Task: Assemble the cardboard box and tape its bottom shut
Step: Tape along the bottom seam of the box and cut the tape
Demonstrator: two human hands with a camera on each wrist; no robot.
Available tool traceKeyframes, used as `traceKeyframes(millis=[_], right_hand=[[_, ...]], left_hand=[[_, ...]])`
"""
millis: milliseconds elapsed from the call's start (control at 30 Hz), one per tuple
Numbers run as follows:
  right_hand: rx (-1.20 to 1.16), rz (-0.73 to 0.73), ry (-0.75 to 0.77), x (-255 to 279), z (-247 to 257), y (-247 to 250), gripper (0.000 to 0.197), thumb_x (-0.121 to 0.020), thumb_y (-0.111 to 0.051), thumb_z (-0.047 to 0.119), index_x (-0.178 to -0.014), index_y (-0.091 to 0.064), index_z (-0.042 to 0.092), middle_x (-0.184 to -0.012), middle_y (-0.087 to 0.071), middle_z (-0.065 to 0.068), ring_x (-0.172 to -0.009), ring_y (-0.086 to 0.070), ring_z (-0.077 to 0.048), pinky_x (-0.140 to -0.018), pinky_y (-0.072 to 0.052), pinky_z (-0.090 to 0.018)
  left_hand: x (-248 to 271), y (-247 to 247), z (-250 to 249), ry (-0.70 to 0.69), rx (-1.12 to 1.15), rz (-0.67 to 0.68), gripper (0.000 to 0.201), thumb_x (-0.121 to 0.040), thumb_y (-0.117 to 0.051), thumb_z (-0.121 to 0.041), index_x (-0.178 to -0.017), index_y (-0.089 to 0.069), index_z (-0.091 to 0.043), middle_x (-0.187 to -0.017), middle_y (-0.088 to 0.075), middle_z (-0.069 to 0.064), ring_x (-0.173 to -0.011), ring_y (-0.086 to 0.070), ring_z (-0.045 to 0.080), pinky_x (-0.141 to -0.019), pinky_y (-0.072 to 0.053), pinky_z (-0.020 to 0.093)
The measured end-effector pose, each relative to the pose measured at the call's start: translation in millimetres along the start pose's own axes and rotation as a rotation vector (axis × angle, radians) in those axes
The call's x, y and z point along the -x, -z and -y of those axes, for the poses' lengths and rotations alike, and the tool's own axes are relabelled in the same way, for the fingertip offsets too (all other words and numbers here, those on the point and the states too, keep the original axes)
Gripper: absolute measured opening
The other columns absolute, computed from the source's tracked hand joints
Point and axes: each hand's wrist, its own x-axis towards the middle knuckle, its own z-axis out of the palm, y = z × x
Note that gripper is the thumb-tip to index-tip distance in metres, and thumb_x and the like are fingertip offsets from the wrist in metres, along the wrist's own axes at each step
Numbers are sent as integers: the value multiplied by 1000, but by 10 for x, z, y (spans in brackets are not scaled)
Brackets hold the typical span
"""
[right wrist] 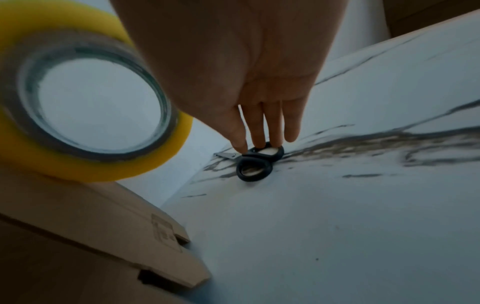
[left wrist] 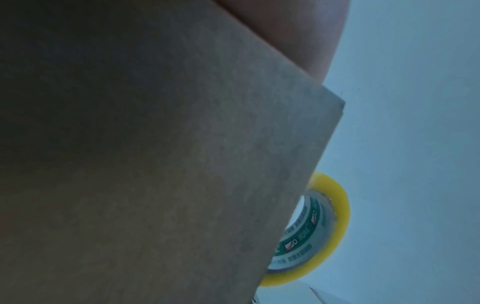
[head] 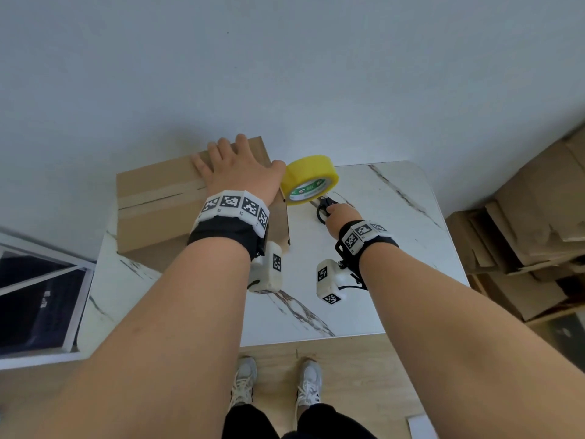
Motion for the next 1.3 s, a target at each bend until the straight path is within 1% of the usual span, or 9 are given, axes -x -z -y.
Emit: traceKeyframes(millis=[200,333,467,667,867,967,1067,1200,1300], right_hand=[[-63,-110,-73,-186,-26,-155,25,-97,-43,21,-108,-61,7,-108,-66,-13,-96,-62,-31,-70,-44,-32],[-129,-109,-90,-205,-91,-238,25,-97,-44,26,-81,-51,8,-84,-57,-9,-77,-55,-29,-70,-46,-34],[-88,-102,-126,-161,-147,-358,25,-89,-54,28,-73,-45,12,-64,-50,-3,-54,-50,-20,-54,-40,-28],[-54,-97,-150,-82,-136,-367,22,-88,-52,26,-73,-51,10,-64,-53,-4,-54,-52,-21,-51,-41,-28],[-259,-20,-199,81,-147,-209,33,-78,-58,39,-67,-63,9,-66,-69,-7,-61,-65,-28,-65,-56,-33],[-443,31,-202,199,-186,-129,25,-81,-59,30,-70,-64,7,-66,-67,-8,-61,-62,-26,-69,-56,-34],[-802,75,-212,302,-236,6,9,-86,-64,13,-87,-57,9,-78,-58,-8,-68,-58,-20,-74,-56,-31],[-948,75,-262,465,-226,169,16,-81,-75,11,-81,-64,1,-71,-62,-11,-56,-57,-18,-48,-48,-24],[-986,52,-224,553,-234,259,30,-72,-85,26,-81,-67,4,-73,-63,-9,-56,-55,-16,-49,-47,-24]], left_hand=[[-1,-21,-5,-2,0,-6,71,-77,-36,-55,-138,-33,-18,-137,-38,11,-139,-23,31,-117,-2,56],[-3,-3,4,-4,1,6,72,-78,-35,-55,-139,-32,-18,-139,-37,11,-139,-22,32,-117,-2,56],[8,7,-9,-4,1,8,72,-79,-35,-54,-141,-31,-18,-140,-36,11,-141,-20,32,-117,-2,56],[12,17,-8,-5,-3,22,73,-79,-35,-55,-142,-29,-18,-142,-35,11,-141,-20,32,-117,-1,56],[0,0,3,-1,-26,17,73,-83,-32,-57,-144,-27,-17,-144,-33,13,-140,-19,33,-117,-1,56],[10,4,0,10,-16,-3,69,-90,-25,-58,-144,-30,-16,-145,-34,14,-140,-22,34,-117,-4,57],[8,27,-4,23,45,-32,58,-96,-23,-48,-144,-34,-16,-149,-33,13,-142,-22,32,-117,-8,55],[4,101,71,1,193,-128,41,-90,-42,-26,-128,-48,-14,-137,-44,9,-132,-35,29,-112,-23,49],[67,130,76,-44,136,-135,27,-90,-42,-24,-113,-56,-16,-122,-51,9,-120,-43,30,-106,-30,47]])
